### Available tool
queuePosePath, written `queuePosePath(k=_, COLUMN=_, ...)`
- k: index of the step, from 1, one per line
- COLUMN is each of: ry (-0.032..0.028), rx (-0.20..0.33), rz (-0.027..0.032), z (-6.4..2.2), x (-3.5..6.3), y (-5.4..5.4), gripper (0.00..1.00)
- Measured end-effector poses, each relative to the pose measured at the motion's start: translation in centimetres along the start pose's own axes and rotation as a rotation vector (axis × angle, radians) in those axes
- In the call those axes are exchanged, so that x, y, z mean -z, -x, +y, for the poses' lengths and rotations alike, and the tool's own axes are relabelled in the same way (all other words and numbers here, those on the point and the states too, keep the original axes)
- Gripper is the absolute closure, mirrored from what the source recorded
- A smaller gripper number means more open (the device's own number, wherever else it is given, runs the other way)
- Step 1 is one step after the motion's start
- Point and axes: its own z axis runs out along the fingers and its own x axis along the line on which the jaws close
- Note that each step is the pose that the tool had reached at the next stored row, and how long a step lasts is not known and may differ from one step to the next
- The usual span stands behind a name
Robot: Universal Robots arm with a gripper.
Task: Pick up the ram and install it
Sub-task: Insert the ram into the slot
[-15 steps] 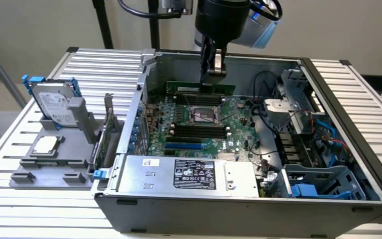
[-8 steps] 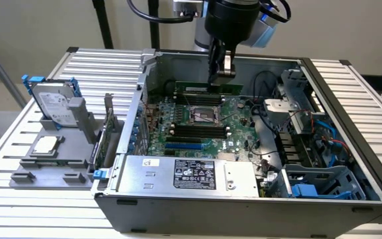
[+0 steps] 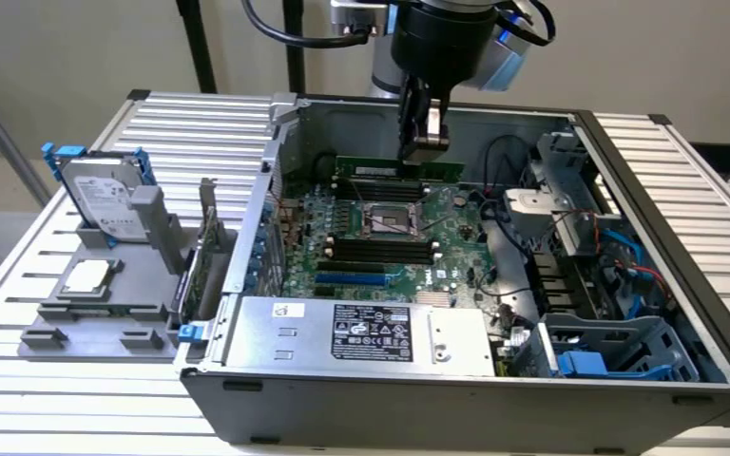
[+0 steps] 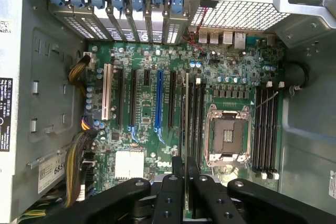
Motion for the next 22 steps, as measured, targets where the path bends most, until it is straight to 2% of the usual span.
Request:
queuePosePath(k=11, ry=0.0000, rx=0.000, rz=0.0000, z=0.00, x=-0.03, y=0.0, gripper=0.86)
queuePosePath(k=16, ry=-0.0013, rx=0.000, rz=0.0006, z=0.24, x=-0.89, y=0.3, gripper=0.86)
queuePosePath(k=22, ry=-0.0017, rx=-0.002, rz=0.0007, z=0.51, x=-2.04, y=1.3, gripper=0.86)
